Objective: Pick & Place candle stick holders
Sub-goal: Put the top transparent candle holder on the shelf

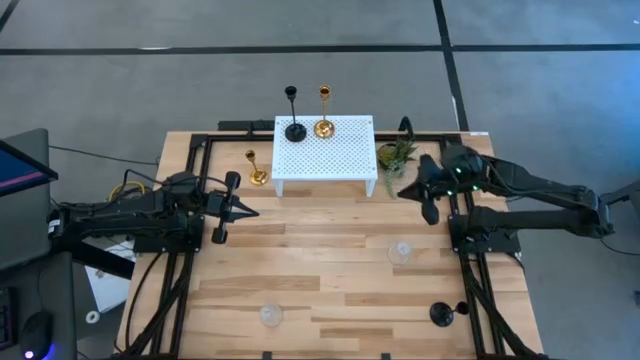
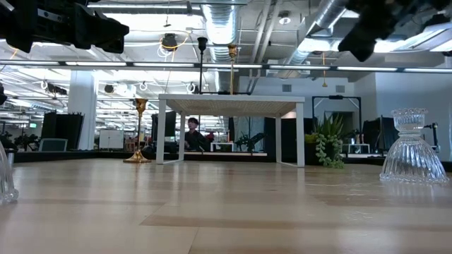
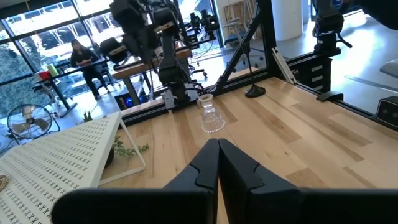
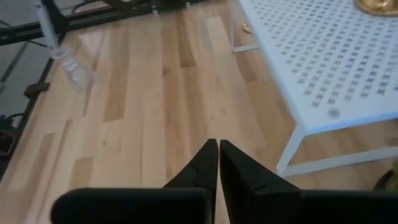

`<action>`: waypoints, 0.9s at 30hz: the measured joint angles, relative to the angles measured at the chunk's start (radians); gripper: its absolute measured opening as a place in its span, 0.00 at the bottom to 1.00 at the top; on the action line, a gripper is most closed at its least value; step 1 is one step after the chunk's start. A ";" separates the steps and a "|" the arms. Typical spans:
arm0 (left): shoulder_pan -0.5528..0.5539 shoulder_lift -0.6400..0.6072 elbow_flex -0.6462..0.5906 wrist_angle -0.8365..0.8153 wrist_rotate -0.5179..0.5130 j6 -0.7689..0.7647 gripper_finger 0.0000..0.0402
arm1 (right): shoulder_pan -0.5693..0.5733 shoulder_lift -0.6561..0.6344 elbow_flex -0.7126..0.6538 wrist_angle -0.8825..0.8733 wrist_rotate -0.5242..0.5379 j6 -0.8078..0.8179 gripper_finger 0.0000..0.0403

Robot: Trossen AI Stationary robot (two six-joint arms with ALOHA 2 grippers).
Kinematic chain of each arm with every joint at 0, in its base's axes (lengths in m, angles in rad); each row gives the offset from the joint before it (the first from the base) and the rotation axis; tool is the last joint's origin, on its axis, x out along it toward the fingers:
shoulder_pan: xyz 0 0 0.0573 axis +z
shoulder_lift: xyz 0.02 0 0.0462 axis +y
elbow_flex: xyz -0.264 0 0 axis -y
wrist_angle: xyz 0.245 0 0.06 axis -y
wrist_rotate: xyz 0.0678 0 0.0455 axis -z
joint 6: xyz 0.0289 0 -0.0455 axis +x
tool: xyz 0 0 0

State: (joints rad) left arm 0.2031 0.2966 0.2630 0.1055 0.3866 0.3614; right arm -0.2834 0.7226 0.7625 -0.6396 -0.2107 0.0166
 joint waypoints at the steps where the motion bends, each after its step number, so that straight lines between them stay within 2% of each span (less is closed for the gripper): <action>1: 0.000 0.000 0.000 0.000 0.000 0.000 0.02 | 0.013 -0.025 -0.013 -0.003 0.003 0.001 0.01; 7: 0.000 0.000 0.000 -0.002 0.000 -0.003 0.02 | 0.077 -0.142 -0.083 -0.008 0.003 0.055 0.01; 13: 0.000 0.000 0.000 -0.007 0.000 -0.007 0.02 | 0.161 -0.172 -0.100 -0.001 -0.017 0.074 0.00; 24: 0.000 0.064 0.000 -0.007 0.000 -0.007 0.02 | 0.246 -0.094 -0.099 0.055 -0.025 0.056 0.00; 27: 0.000 0.091 0.000 0.001 0.000 -0.007 0.02 | 0.258 -0.052 -0.099 0.032 -0.031 0.100 0.00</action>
State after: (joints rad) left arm 0.2034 0.3873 0.2630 0.1062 0.3866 0.3542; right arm -0.0257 0.6701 0.6632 -0.6073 -0.2413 0.1170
